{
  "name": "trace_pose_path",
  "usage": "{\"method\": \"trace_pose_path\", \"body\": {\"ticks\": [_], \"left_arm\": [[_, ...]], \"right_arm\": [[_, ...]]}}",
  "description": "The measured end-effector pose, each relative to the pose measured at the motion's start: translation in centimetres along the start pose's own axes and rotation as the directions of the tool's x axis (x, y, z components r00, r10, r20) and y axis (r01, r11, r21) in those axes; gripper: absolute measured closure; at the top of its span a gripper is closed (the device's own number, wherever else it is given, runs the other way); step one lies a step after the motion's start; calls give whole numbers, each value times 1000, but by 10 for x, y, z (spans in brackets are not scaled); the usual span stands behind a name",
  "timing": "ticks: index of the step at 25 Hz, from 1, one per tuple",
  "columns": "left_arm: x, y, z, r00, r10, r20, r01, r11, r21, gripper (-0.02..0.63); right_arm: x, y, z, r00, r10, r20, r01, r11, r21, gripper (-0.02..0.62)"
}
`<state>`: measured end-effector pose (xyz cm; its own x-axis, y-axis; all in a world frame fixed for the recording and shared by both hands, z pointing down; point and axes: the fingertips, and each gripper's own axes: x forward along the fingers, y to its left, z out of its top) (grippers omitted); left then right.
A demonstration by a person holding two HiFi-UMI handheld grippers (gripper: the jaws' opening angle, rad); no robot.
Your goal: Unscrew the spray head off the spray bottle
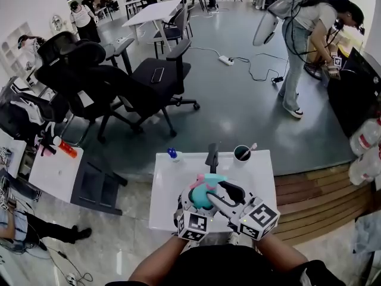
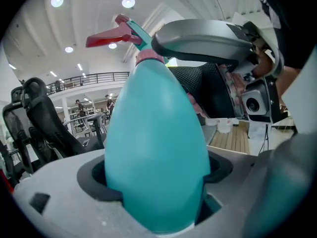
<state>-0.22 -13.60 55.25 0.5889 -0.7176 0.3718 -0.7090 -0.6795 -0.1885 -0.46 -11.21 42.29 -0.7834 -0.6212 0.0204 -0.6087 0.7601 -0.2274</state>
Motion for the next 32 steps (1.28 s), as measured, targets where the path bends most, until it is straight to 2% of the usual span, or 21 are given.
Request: {"method": "trace_pose_path", "body": {"ticks": [5,9,13,18,21,23,26,28,29,30,31,32], "left_arm": [[0,-5,2,1000,6,0,-6,999,37,135],[-3,-6,4,1000,-7,8,6,999,52,135],[-6,-15,9,995,-89,47,87,995,55,135],[-15,-26,15,975,-205,85,192,971,141,135],[-26,-40,20,943,-314,110,287,935,208,135],[-33,-51,26,909,-398,122,359,898,253,135],[-45,-71,32,838,-530,131,476,826,301,135],[-53,-82,33,787,-603,127,547,779,307,135],[-55,-85,34,769,-626,128,571,763,303,135],[-56,-86,35,761,-635,134,581,758,297,135],[-55,-84,36,765,-628,142,575,766,288,135],[-52,-80,37,782,-605,149,555,785,276,135]], "right_arm": [[3,-1,3,999,-32,12,32,999,24,430],[0,1,8,999,-12,31,11,999,40,446],[-5,6,12,998,45,46,-46,999,18,457],[-15,20,15,982,185,30,-182,980,-83,460],[-26,37,20,952,304,27,-297,943,-151,460],[-34,49,24,925,379,7,-374,914,-159,462],[-49,60,22,867,495,-50,-495,846,-200,462],[-56,65,19,824,558,-99,-566,797,-210,460],[-57,67,20,808,579,-112,-589,780,-213,460],[-56,68,21,800,589,-111,-598,772,-215,459],[-54,68,23,803,588,-96,-594,776,-214,456],[-51,66,25,815,575,-75,-576,790,-209,453]]}}
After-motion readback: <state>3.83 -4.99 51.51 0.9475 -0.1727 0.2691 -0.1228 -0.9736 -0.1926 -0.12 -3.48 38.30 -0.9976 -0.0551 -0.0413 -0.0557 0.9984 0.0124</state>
